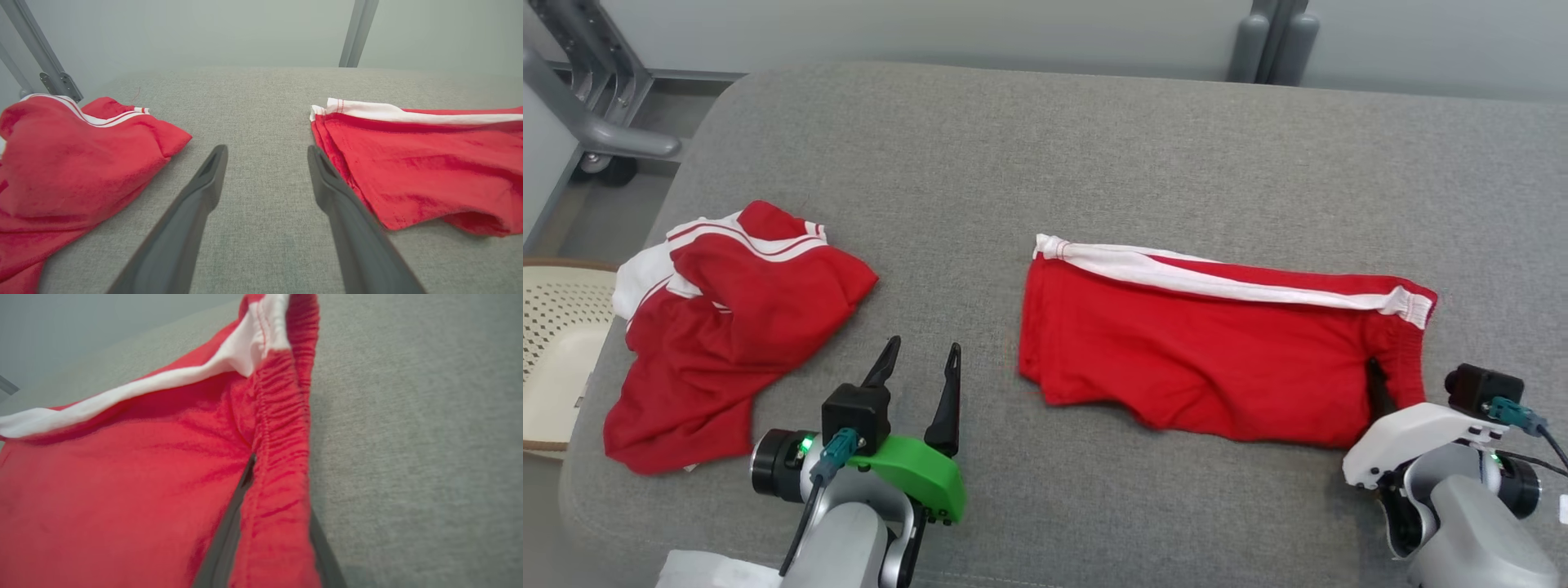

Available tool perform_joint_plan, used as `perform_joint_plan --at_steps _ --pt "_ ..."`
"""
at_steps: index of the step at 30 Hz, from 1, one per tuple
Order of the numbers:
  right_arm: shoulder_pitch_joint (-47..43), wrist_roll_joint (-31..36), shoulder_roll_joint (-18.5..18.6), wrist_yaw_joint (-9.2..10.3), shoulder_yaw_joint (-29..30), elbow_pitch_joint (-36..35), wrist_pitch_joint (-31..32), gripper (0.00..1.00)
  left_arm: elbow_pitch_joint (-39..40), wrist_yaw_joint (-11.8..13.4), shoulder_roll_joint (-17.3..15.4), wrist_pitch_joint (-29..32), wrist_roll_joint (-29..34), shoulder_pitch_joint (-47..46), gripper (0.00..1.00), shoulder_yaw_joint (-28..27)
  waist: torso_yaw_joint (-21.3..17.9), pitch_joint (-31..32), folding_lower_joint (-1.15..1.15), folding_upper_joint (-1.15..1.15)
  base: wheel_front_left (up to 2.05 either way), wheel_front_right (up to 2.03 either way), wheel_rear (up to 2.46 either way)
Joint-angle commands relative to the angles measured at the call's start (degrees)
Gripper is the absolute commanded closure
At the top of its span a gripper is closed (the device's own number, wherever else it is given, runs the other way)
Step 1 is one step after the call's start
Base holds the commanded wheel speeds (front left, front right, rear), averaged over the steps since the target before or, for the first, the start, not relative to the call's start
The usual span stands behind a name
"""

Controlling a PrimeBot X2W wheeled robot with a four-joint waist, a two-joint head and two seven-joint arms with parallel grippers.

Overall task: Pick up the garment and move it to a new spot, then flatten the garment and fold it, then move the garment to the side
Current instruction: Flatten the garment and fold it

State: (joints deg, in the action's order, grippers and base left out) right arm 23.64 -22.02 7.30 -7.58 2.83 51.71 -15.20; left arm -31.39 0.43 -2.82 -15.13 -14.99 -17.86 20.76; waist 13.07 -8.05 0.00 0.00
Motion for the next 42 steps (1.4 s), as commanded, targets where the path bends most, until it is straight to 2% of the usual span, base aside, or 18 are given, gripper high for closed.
perform_joint_plan --at_steps 1,5,8,11,17,21,23,27,32,33,34,35,39,42 --pt "-1.0 -0.5 1.2 0.15 0.5 0.0 0.1 1.00 0.2 -0.1 -0.2 0.0 -0.1 1.0 0.00 0.0 -1.1 0.9 0.00 0.00 0.00 0.00 0.00" --pt "-0.9 -0.6 4.1 0.14 0.6 0.5 0.1 1.00 0.3 -0.3 -0.2 0.0 -0.8 1.5 0.00 0.5 -3.0 2.0 0.00 0.00 0.00 0.00 0.00" --pt "0.3 -1.1 5.2 0.13 -2.2 1.1 0.1 1.00 0.2 -0.3 -0.2 0.0 -1.3 1.8 0.00 1.2 -4.2 2.4 0.00 0.00 0.00 0.00 0.00" --pt "1.7 -2.7 5.1 0.09 -7.2 -1.4 0.1 1.00 0.1 0.0 -0.2 0.0 -1.6 2.0 0.00 1.9 -5.4 2.5 0.00 0.00 0.00 0.00 0.00" --pt "3.1 -10.7 2.8 0.09 -20.2 -10.1 2.7 1.00 0.4 0.1 -0.2 0.0 -1.8 2.3 0.00 3.0 -6.3 2.8 0.00 0.00 0.00 0.00 0.00" --pt "4.3 -14.7 1.9 0.09 -27.8 -14.2 4.3 1.00 0.9 -0.2 -0.2 0.0 -2.3 2.4 0.00 4.3 -4.5 2.8 0.00 0.00 0.00 0.00 0.00" --pt "4.8 -15.1 1.7 0.09 -28.9 -14.1 4.3 1.00 0.9 -0.3 -0.2 0.0 -2.4 2.3 0.00 4.6 -3.7 2.8 0.00 0.00 0.00 0.00 0.00" --pt "6.9 -15.5 0.4 0.09 -31.7 -11.2 3.4 1.00 0.9 -0.3 -0.2 0.0 -2.7 2.1 0.00 6.1 0.4 2.8 0.00 0.00 0.00 0.00 0.00" --pt "9.6 -15.3 -0.9 0.09 -32.4 -4.8 1.6 1.00 0.3 -0.5 -0.2 0.0 -2.6 2.3 0.00 7.1 5.2 2.6 0.00 0.00 0.00 0.00 0.00" --pt "10.1 -15.2 -1.2 0.09 -32.2 -3.6 1.3 0.83 0.3 -0.5 -0.2 0.0 -2.6 2.5 0.00 7.1 5.8 2.5 0.00 0.00 0.00 0.00 0.00" --pt "10.5 -15.2 -1.4 0.09 -31.9 -2.4 1.0 0.22 0.3 -0.4 -0.2 0.0 -2.7 2.7 0.00 6.9 6.3 2.5 0.00 0.00 0.00 0.00 0.00" --pt "11.0 -15.1 -1.6 0.09 -31.8 -1.4 0.7 0.00 0.2 -0.3 -0.2 0.0 -2.7 2.9 0.00 6.8 6.7 2.4 0.00 0.00 0.00 0.00 0.00" --pt "12.3 -16.0 -2.5 0.09 -31.6 -1.8 0.0 0.00 0.5 0.0 -0.2 0.0 -2.6 3.2 0.00 6.0 6.9 2.3 0.00 0.00 0.00 0.00 0.00" --pt "11.5 -16.5 -0.8 0.11 -29.2 -6.2 0.0 0.00 1.0 0.2 -0.1 0.0 -2.7 3.6 0.00 5.3 5.7 2.3 0.00 0.00 0.00 0.00 0.00"
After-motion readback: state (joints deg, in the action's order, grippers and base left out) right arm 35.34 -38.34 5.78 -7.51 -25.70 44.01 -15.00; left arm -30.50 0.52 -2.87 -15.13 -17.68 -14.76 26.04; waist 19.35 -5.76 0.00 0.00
